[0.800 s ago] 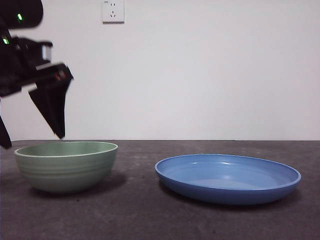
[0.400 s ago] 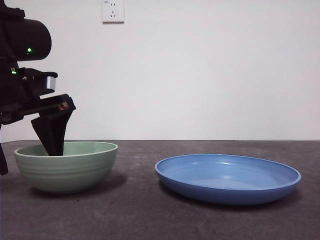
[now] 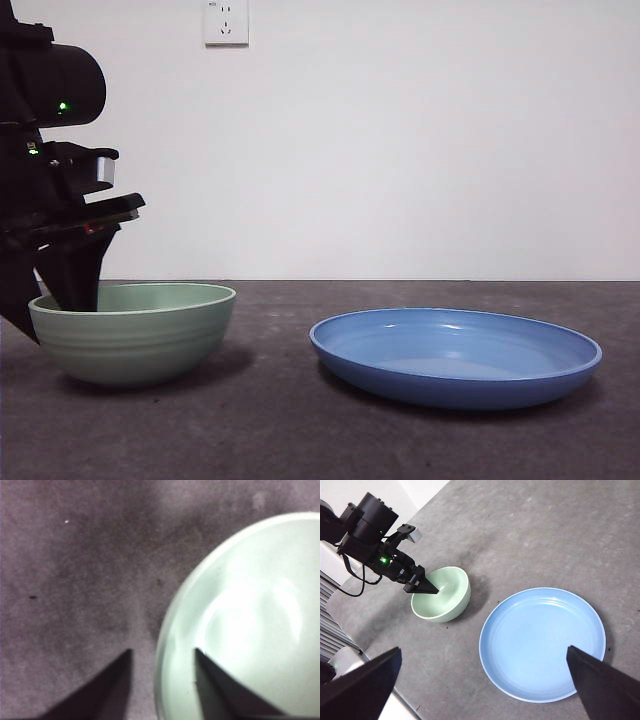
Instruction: Place the green bowl on the blue plate
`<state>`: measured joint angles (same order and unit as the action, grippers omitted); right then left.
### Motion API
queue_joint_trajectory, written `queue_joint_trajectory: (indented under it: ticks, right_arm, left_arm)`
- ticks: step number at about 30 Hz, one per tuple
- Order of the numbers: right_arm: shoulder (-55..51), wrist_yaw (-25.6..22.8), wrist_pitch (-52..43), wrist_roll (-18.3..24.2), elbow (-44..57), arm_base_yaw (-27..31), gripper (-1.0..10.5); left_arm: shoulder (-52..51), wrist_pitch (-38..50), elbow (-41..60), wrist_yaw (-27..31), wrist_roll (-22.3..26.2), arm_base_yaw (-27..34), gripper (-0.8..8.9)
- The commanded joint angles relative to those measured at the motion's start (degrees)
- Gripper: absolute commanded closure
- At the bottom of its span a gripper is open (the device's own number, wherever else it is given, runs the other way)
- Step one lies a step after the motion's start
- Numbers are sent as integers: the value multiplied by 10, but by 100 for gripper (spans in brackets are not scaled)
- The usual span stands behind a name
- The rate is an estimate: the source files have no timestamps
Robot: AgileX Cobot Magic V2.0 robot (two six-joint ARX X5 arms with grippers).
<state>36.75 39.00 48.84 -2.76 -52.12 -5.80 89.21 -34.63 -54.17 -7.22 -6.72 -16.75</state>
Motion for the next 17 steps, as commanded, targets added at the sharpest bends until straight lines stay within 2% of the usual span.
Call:
queue_joint_trajectory:
  ticks: [1, 5, 12, 17]
  right_arm:
    - [2, 0, -4, 5, -9, -2, 393]
    - [2, 0, -4, 5, -9, -2, 393]
    - [2, 0, -4, 5, -9, -2, 393]
    - [2, 0, -4, 5, -9, -2, 393]
  left_arm:
    - [9, 2, -10, 2, 4, -1, 734]
    - [9, 4, -10, 2, 4, -1, 802]
    - [9, 1, -18, 2, -5, -2, 799]
    - [9, -33, -56, 2, -17, -7, 799]
